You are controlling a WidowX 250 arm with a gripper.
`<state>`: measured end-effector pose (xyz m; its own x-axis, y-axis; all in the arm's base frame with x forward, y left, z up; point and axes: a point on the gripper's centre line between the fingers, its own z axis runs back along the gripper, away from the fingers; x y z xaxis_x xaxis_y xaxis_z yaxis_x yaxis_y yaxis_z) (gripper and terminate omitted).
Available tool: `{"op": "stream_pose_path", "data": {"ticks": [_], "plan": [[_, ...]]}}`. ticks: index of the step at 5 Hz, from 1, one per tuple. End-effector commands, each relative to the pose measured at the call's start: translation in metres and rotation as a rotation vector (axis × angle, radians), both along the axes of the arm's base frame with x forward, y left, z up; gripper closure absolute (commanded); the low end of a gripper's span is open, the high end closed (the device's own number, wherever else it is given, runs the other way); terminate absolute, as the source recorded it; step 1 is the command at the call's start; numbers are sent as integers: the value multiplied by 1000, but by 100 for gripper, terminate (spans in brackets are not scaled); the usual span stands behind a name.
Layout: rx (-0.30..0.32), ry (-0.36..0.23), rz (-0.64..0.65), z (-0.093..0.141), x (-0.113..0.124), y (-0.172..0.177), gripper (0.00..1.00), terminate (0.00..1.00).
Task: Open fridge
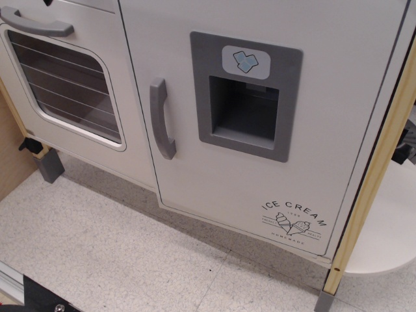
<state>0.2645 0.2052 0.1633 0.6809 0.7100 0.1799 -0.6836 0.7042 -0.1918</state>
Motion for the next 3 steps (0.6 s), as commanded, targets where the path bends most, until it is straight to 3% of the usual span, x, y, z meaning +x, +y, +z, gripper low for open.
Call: {"op": "stream_pose_path", "data": {"ticks": [1,2,3], "plan": [[72,-46,204,19,21,-10,0,0],[77,-44,272,21,36,-16,0,0],[44,-51,353,18,45,-13,0,0]]}}
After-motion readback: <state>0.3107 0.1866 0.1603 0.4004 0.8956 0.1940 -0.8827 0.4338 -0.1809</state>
